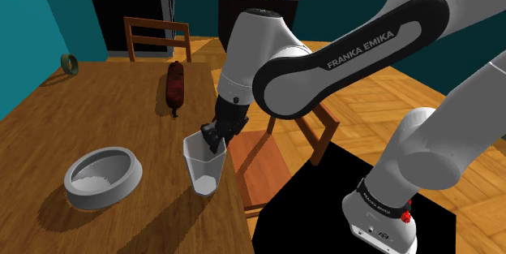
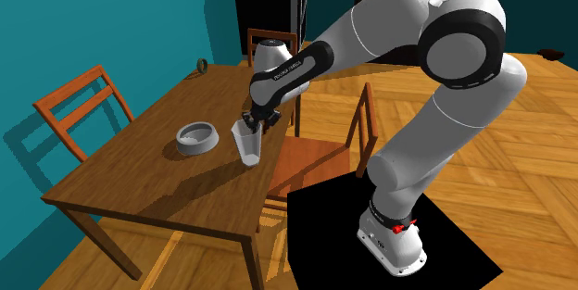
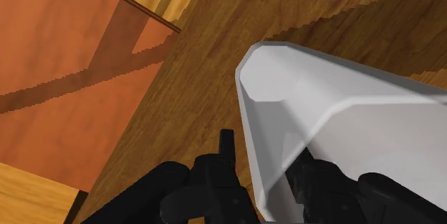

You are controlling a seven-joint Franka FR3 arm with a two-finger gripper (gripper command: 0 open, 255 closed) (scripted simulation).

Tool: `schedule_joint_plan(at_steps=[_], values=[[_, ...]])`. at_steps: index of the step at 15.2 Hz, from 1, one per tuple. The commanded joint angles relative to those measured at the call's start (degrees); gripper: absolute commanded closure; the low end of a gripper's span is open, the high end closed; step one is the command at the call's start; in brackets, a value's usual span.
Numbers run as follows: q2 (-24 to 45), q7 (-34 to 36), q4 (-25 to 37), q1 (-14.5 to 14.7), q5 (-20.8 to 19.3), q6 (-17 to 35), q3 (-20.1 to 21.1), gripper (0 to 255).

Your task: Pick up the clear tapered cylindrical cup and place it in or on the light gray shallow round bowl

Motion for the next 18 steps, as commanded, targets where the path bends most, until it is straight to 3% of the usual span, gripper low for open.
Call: schedule_joint_plan(at_steps=[1, 8, 18], values=[[0.0, 0.0, 0.0, 0.0, 0.0, 0.0, 0.0, 255], [0.01, 0.01, 0.0, 0.0, -0.01, 0.01, 0.0, 255], [-4.67, -0.59, 4.26, 0.35, 0.78, -8.76, -1.69, 255]])
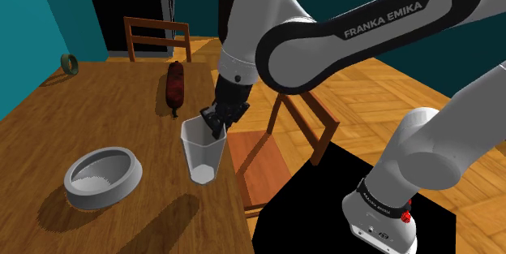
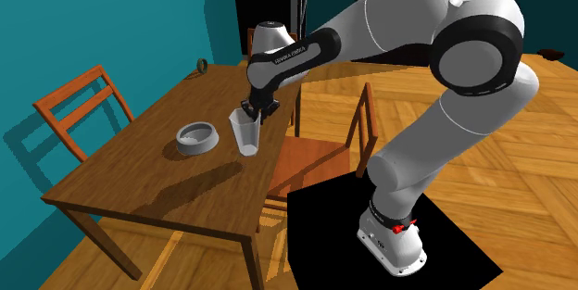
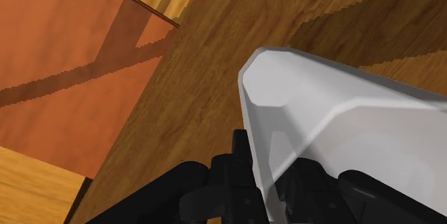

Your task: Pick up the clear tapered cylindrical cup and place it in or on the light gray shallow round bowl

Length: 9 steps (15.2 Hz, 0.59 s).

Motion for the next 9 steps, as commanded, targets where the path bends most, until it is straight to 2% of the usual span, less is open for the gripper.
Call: schedule_joint_plan(at_steps=[1, 9], values=[[-0.81, -0.05, 0.87, 0.05, 0.09, -1.65, -0.32, 255], [-3.2, -0.03, 5.19, 0.02, -0.03, -8.29, -1.51, 255]])
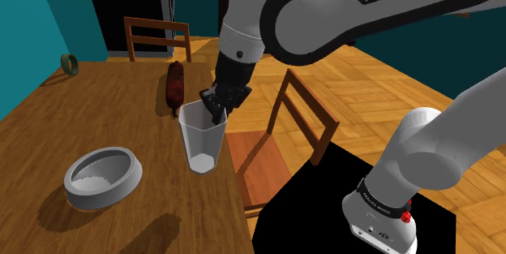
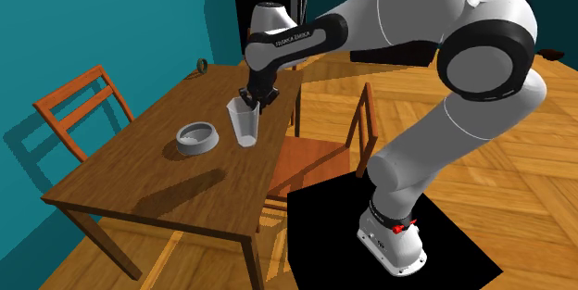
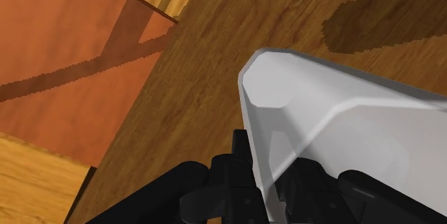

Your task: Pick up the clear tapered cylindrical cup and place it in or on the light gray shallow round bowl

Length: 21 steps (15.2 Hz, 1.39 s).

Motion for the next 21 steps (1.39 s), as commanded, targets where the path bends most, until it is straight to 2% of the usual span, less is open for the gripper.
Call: schedule_joint_plan(at_steps=[1, 4, 9, 13, 17, 21], values=[[-0.56, -0.04, 1.16, -0.04, -0.05, -1.71, -0.35, 255], [-1.14, 0.04, 2.97, -0.1, -0.19, -4.08, -0.75, 255], [10.76, 5.61, 15.7, -2.25, -6.25, -5.15, 3.14, 255], [21.02, 10.81, 27.28, -2.29, -12.85, -7.6, 5.58, 255], [32.04, 15.7, 40.78, 0.25, -20.14, -11.91, 6.56, 255], [43.89, 18.96, 57.56, 5.71, -26.88, -18.47, 5.81, 255]])
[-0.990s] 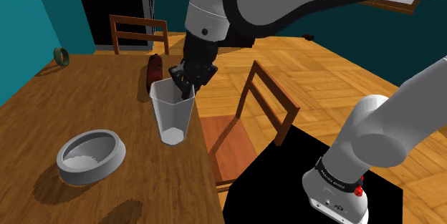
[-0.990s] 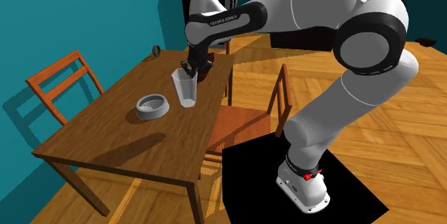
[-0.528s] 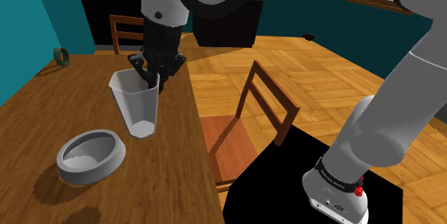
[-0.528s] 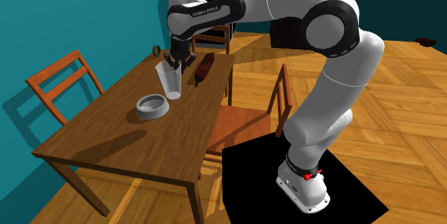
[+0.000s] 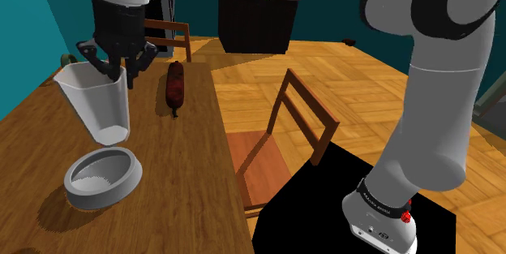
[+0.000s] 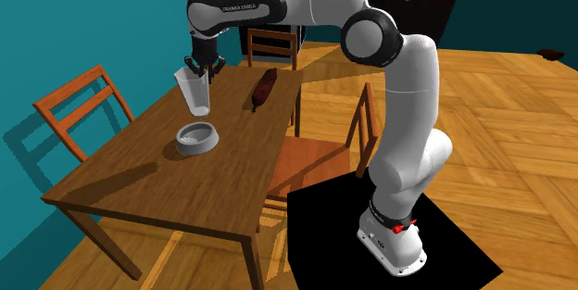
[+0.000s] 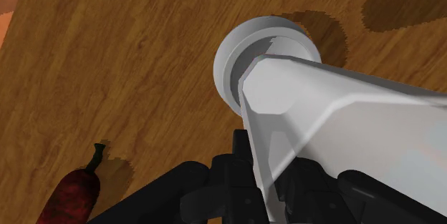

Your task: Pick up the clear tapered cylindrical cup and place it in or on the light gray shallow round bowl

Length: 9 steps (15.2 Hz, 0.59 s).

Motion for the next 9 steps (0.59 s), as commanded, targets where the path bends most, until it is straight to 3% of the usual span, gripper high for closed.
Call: schedule_joint_plan(at_steps=[1, 5, 9], values=[[6.31, 1.18, 9.5, 3.23, -3.29, -3.82, -0.64, 255], [20.86, 0.88, 34.95, 12.45, -8.71, -14.58, -3.2, 255], [18.69, 1.44, 27.72, 10.39, -7.97, -9.82, -2.9, 255]])
